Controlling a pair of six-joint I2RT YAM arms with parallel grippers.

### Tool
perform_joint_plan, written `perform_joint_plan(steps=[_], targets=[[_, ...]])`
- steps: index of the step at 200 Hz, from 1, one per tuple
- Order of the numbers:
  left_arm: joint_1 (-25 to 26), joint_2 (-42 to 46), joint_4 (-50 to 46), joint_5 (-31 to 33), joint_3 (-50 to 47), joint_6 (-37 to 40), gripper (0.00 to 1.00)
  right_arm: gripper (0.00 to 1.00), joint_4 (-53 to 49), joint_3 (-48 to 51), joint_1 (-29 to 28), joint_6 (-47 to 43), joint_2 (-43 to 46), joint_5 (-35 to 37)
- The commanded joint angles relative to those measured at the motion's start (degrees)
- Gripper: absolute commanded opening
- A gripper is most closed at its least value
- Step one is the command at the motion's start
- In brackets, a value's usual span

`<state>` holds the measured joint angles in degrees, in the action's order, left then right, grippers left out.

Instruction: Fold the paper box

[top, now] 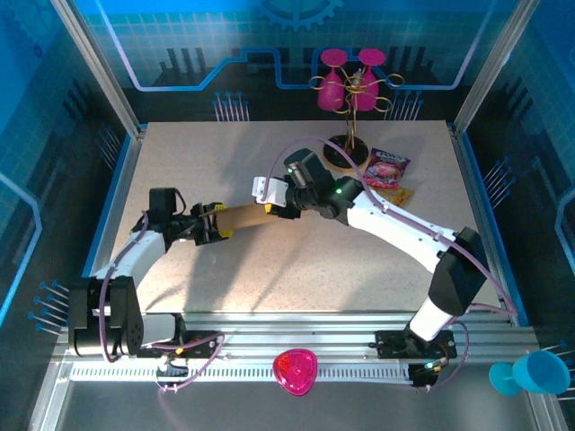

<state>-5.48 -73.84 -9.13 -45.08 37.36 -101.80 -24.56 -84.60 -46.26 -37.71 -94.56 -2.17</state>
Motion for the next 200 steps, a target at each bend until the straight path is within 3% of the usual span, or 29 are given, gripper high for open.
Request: perform_joint_plan(steps=[1, 17, 32, 44, 65, 87, 109, 145, 200], targets=[[-0.5, -1.2, -4.9, 1.8, -0.2, 0.5, 0.29, 0.51, -3.7, -8.8, -3.0, 9.6, -1.5, -1.7], [-0.5, -1.0, -3.9, 2.1, -0.5, -0.7, 0.28, 0.51, -8.8, -18.7, -5.7, 26.8, -5.1, 5.9], [-0.5, -0.4, -3.0, 3.2, -0.8, -2.1, 0.28, 0.57, -20.2, -30.5, -8.5, 46.5, -9.8, 15.7], [-0.5, 0.3, -2.2, 4.0, -0.9, -3.1, 0.28, 0.49, -30.8, -37.3, -11.3, 64.0, -12.5, 23.3], [-0.5, 1.2, -0.2, 5.1, -1.1, -4.0, 0.28, 0.41, -42.1, -42.0, -14.4, 90.2, -15.2, 23.3], [-0.5, 1.5, 0.6, 5.9, -0.9, -6.0, 0.29, 0.42, -46.3, -46.7, -15.2, 109.2, -20.0, 14.6], [-0.5, 0.9, 2.0, 5.4, -1.1, -6.5, 0.29, 0.43, -48.3, -53.0, -16.7, 119.2, -24.7, 10.5], [-0.5, 1.1, 3.5, 5.4, -1.6, -7.3, 0.29, 0.53, -48.3, -58.9, -18.8, 129.1, -29.8, 12.9], [-0.4, 2.3, 3.9, 4.9, -3.1, -7.8, 0.28, 0.57, -41.2, -59.1, -19.8, 130.0, -31.5, 20.1]])
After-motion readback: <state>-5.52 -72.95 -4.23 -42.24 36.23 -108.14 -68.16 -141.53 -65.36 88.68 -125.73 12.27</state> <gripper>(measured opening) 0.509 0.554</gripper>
